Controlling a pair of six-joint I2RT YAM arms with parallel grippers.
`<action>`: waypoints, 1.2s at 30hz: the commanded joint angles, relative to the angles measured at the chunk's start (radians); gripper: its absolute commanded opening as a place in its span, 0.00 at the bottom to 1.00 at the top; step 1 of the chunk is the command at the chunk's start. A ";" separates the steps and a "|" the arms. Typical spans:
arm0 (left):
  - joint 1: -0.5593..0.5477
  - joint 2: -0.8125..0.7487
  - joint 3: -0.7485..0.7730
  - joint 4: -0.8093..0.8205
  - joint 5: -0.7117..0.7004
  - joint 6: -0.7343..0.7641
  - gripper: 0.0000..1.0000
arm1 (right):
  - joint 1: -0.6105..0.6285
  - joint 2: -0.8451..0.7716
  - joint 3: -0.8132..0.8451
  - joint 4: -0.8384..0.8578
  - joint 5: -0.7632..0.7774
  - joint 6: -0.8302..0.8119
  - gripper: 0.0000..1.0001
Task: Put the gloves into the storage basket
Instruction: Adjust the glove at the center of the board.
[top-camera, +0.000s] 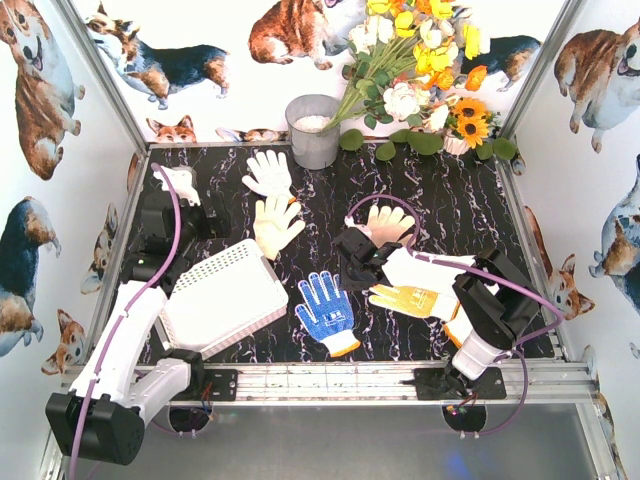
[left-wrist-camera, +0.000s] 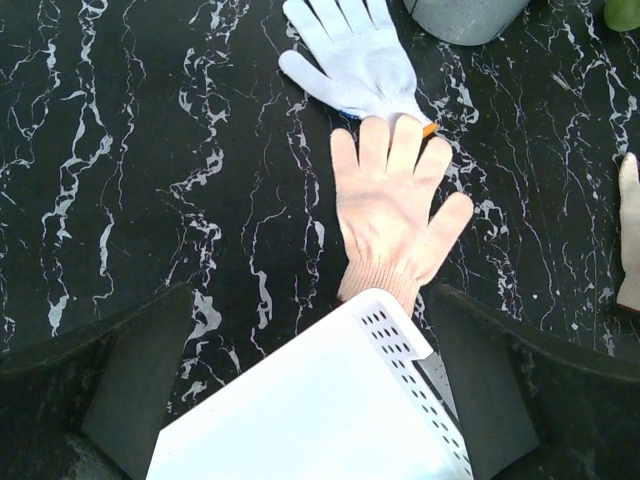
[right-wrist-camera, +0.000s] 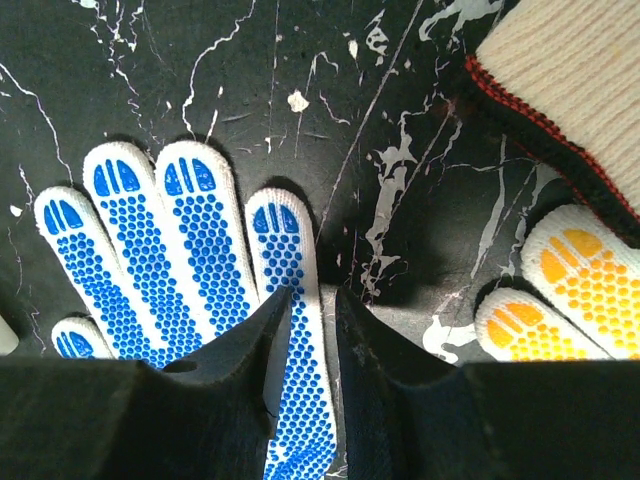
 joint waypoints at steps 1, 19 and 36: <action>-0.007 -0.010 -0.007 0.032 0.022 0.000 1.00 | 0.002 -0.016 0.018 0.010 0.038 -0.013 0.27; -0.062 0.050 0.010 0.005 0.038 0.014 1.00 | -0.043 -0.066 -0.059 0.063 -0.025 0.026 0.07; -0.322 0.069 0.033 -0.026 -0.068 0.037 0.98 | -0.081 -0.208 -0.191 0.055 0.085 0.119 0.00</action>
